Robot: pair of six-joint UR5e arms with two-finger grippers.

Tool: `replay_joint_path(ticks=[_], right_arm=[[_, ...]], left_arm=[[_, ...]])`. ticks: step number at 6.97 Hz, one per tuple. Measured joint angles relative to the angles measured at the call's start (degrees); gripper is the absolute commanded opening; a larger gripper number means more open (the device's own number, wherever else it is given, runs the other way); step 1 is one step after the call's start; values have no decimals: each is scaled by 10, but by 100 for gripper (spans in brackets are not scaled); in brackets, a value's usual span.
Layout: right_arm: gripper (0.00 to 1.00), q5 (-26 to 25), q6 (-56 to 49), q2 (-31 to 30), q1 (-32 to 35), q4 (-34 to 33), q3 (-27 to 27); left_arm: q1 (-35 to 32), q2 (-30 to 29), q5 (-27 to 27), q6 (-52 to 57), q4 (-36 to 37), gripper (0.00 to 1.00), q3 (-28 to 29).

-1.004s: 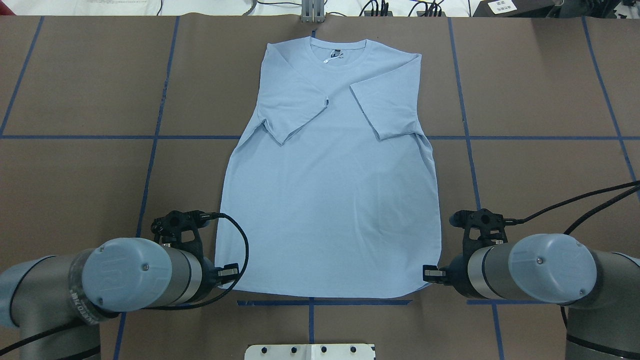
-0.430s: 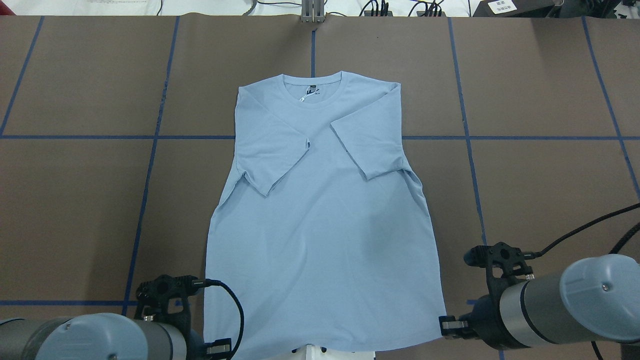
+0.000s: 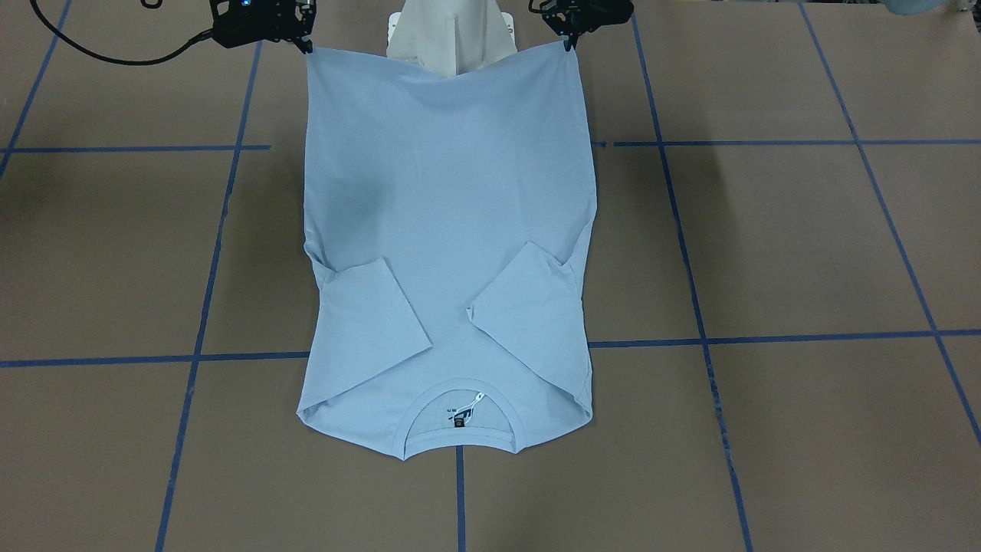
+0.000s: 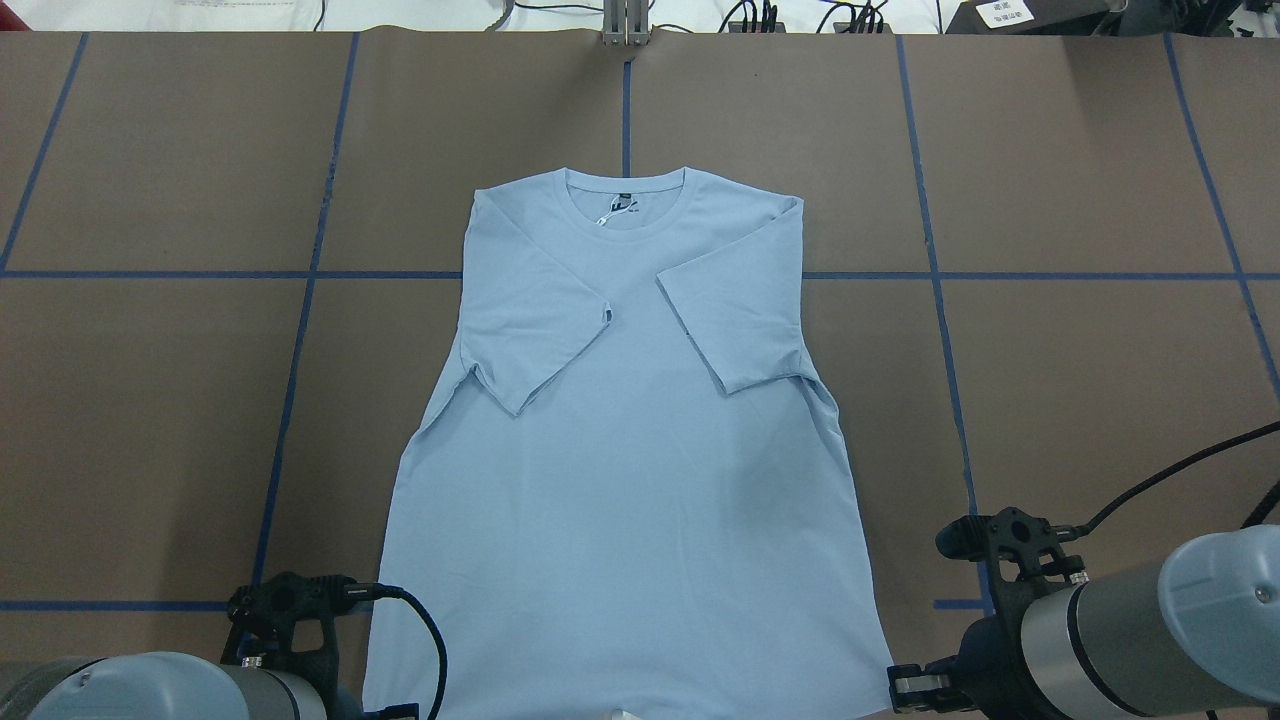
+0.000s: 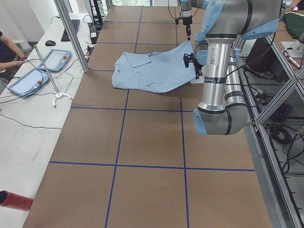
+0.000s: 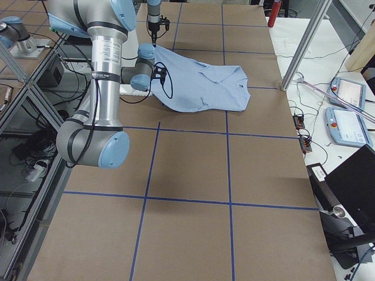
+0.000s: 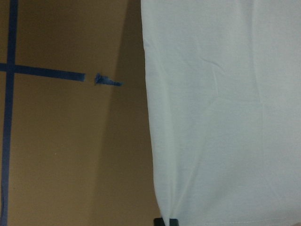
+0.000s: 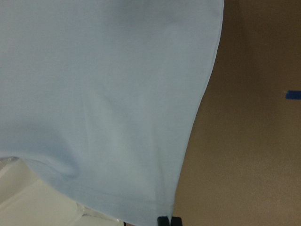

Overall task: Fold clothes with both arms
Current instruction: 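Lift the hem with both grippers and fold it over toward the collar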

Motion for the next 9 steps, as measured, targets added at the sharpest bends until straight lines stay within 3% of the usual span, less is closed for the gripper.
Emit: replay_joint_path(ticks=[3,6,9], right_arm=[[0,-1,1,48,70,27,-66],[0,4,5,57,181,127,-131],[0,24,5,108,276,167,-208]], left_arm=[[-66,-11,-1,42,0,0,9],[-162,-31,-3,102,1,0,25],[-268,-104,-2,174,0,0,124]])
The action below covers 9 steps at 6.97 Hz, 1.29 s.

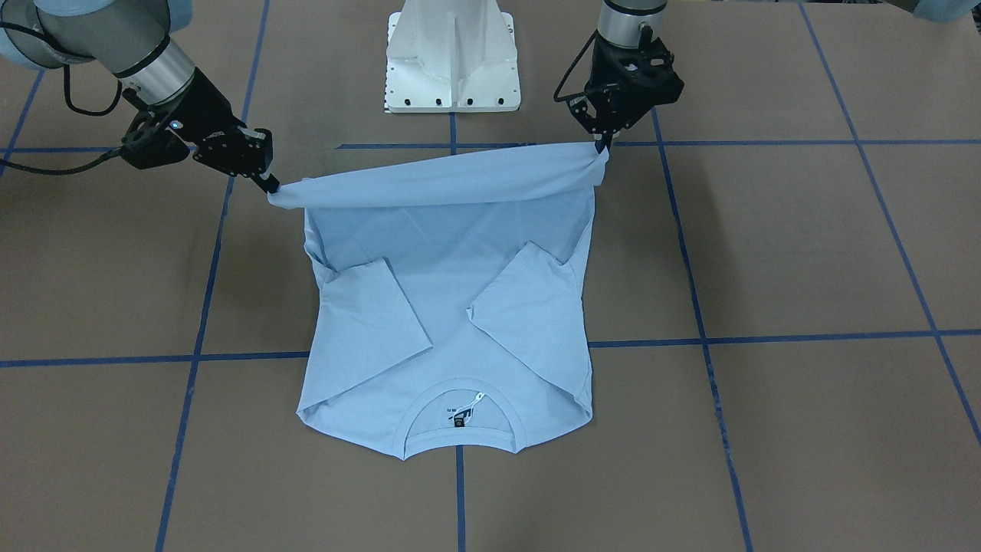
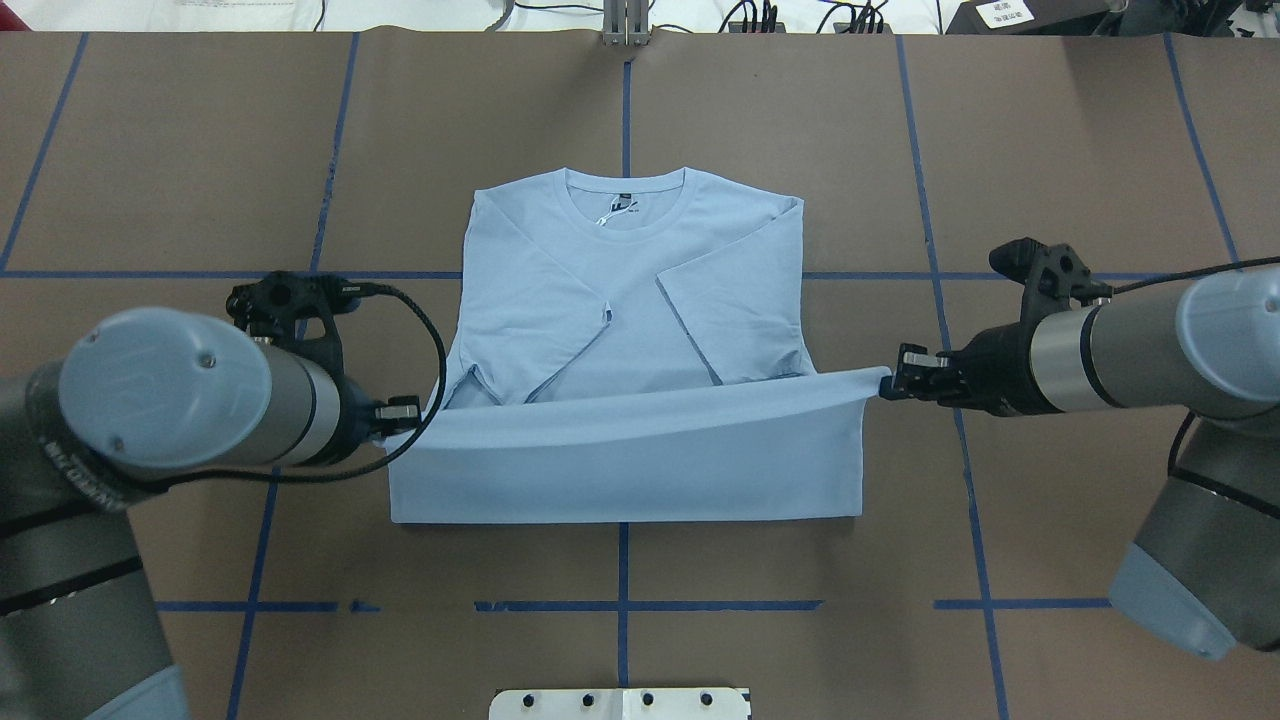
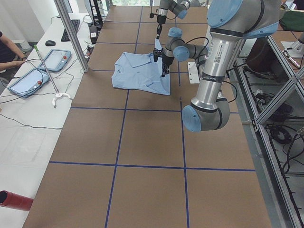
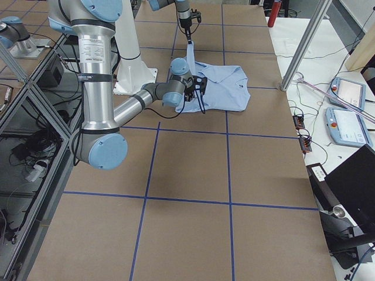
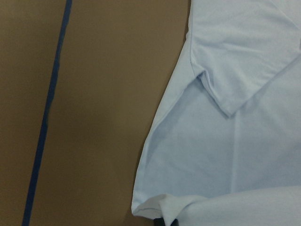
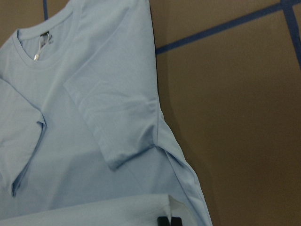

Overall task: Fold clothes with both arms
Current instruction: 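Lift the hem with both grippers and fold it over toward the collar, then lay the hem down at the collar and open both grippers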

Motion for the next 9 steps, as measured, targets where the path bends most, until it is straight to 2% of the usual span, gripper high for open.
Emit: replay_joint_path(ticks=[2,4,7,9], right_arm=[[0,3,1,68,42,1,-58],[0,4,1,154,78,0,-141],[0,4,-13,260,116,-1,-285],[0,4,-18,287,116,0,-340]], left_arm=[[-70,-37,0,52,-25,0,70],[-113,-62,0,68,-85,0,156],[-139,-108,1,70,-194,0,294],[-143,-137,3,70,-265,0,381]])
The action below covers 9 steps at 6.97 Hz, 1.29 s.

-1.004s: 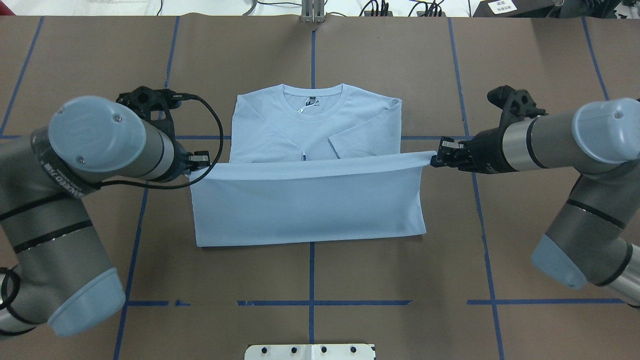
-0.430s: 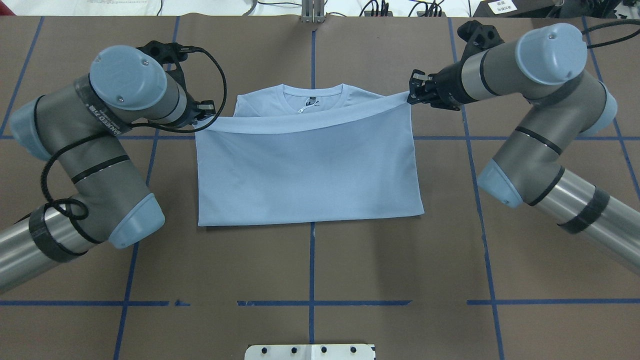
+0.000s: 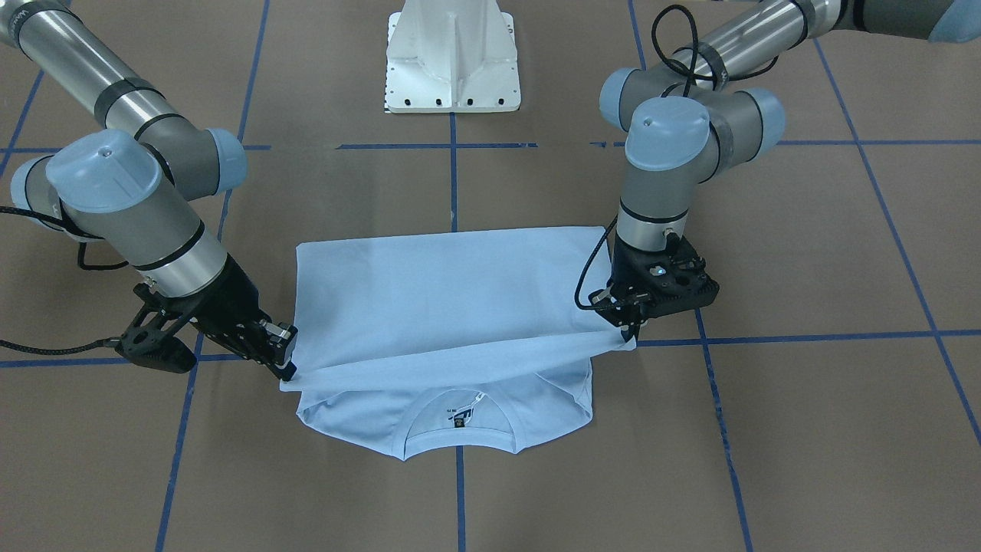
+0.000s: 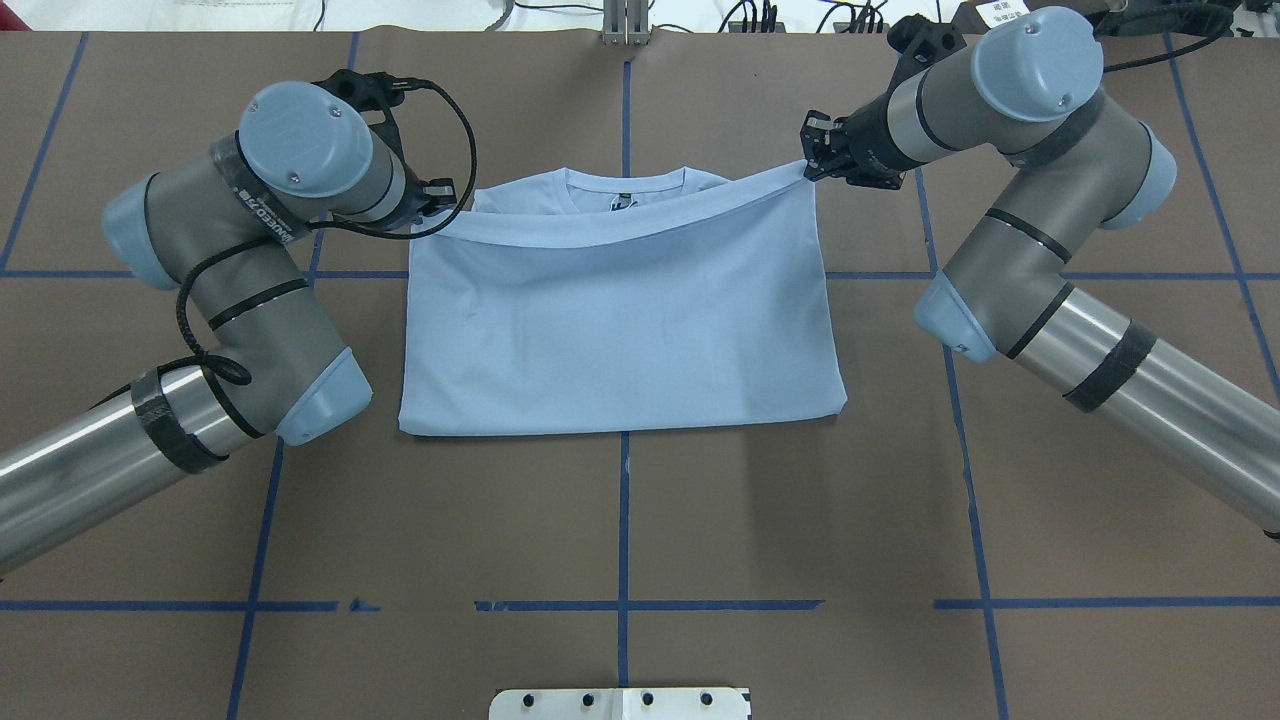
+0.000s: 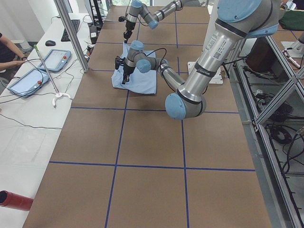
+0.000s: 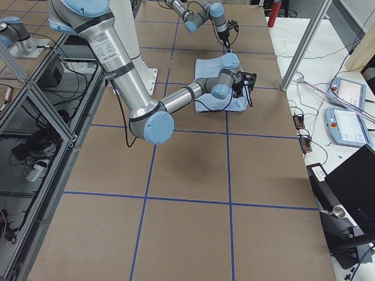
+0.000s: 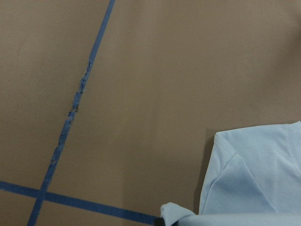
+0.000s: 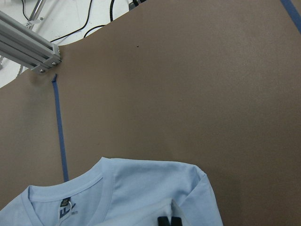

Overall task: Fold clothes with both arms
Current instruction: 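Lay the hem down at the collar and open both grippers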

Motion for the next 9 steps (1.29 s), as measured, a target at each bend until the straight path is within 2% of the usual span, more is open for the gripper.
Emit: replay_joint_path(ticks=[2,7,8,9], right_arm=[[0,0,-1,3,-2,1,-20],[0,1,-1,5,-3,3,-30],[11,1,-1,5,-4,3,-29],[42,2,-1,6,-4,4,-27]], left_arm=[[-7,-12,1,1,-39,0,50],[-13,-21,1,-1,-44,0,59],[-12,-24,1,-3,-44,0,60],[-11,-25,1,-5,-44,49,60]])
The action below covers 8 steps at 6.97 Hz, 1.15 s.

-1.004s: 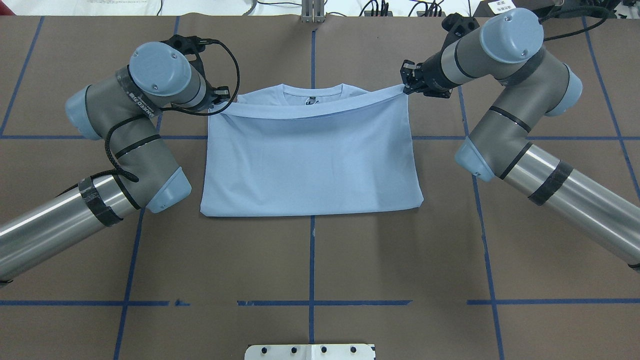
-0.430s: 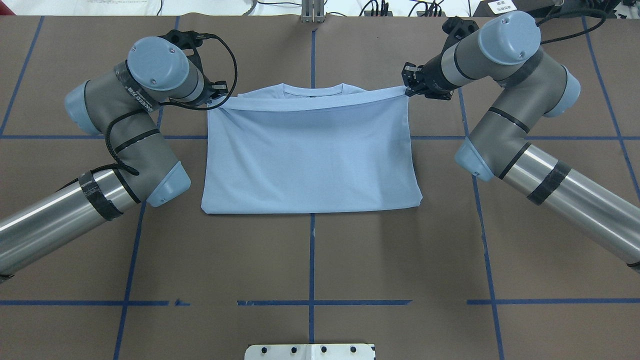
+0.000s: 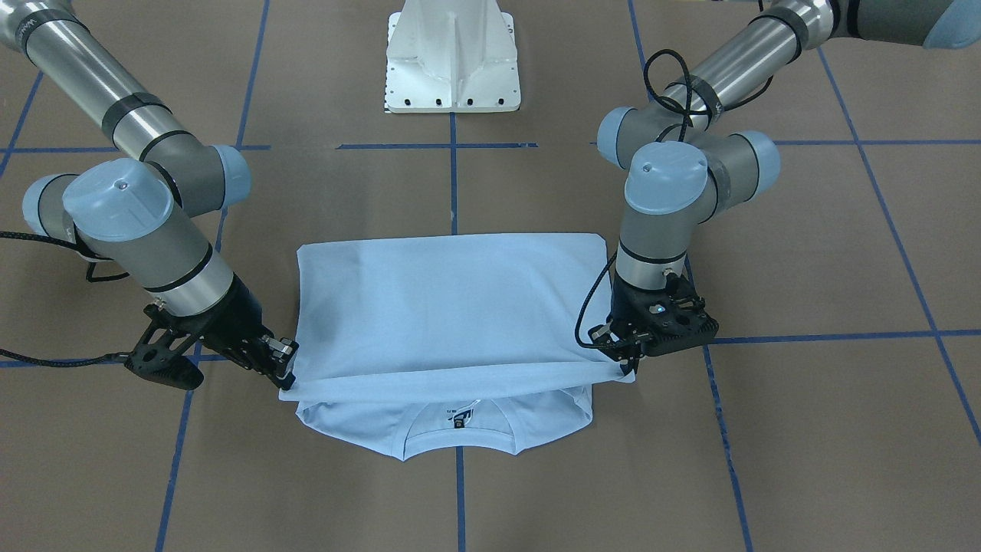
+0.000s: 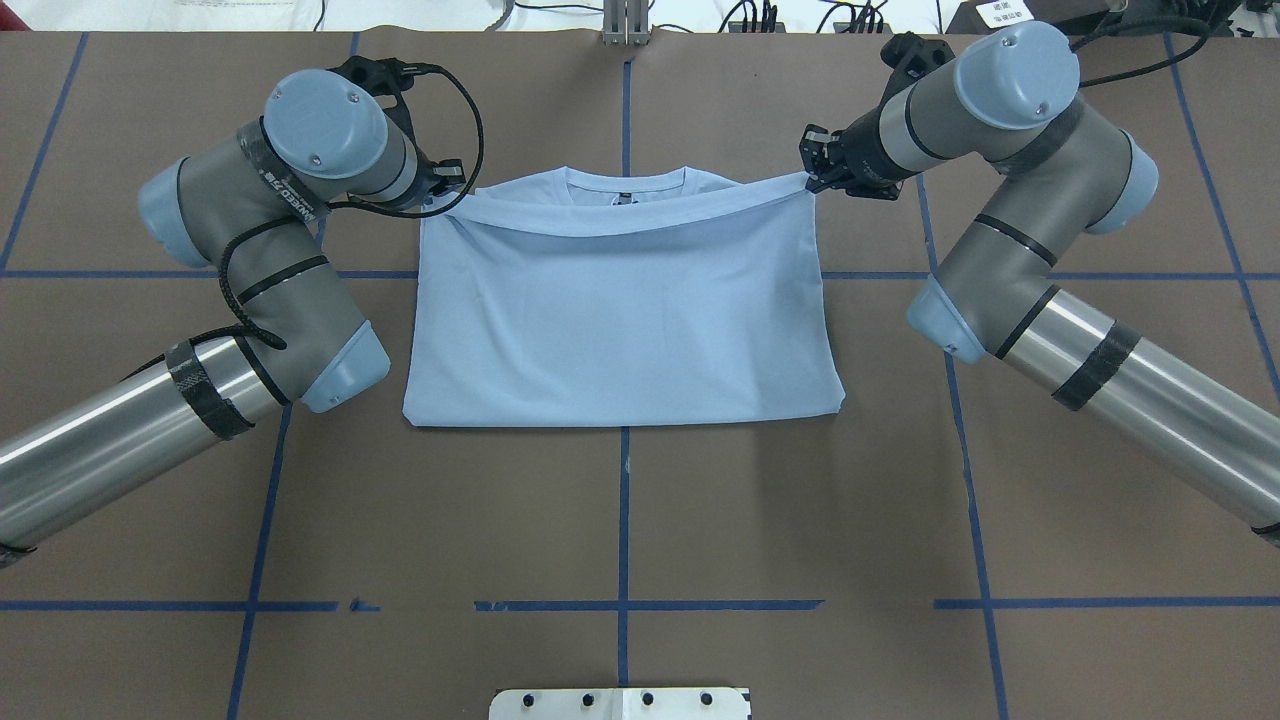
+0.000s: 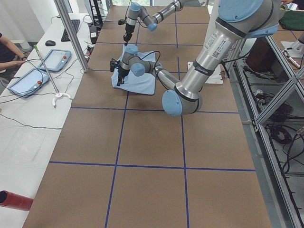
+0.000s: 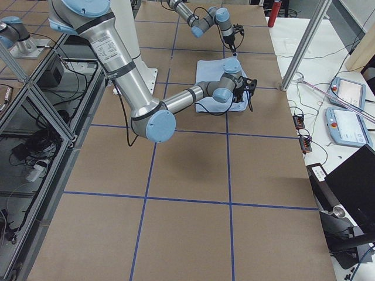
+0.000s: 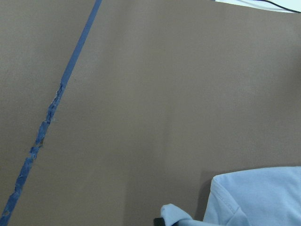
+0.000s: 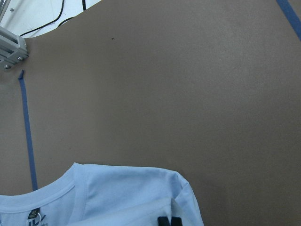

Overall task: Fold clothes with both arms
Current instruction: 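Lay the hem down at the collar and open both grippers, then move the right gripper down to the folded shirt's side edge nearest it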

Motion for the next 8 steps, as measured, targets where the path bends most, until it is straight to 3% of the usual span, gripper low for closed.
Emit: replay_joint_path(ticks=[1,2,5,6,8], right_arm=[[99,0,-1,0,-1,0,1],[100,0,-1,0,-2,0,0],[100,1,0,-1,-3,0,3],[100,1,2,-9,-10,1,22],[99,-8,6,-83,-54,-3,123]], left_arm=[[0,0,0,-1,0,94,0],[0,0,1,-1,-1,100,0],[0,-3,1,1,0,100,0],[0,-4,1,1,1,100,0],[0,-4,1,-1,2,100,-3]])
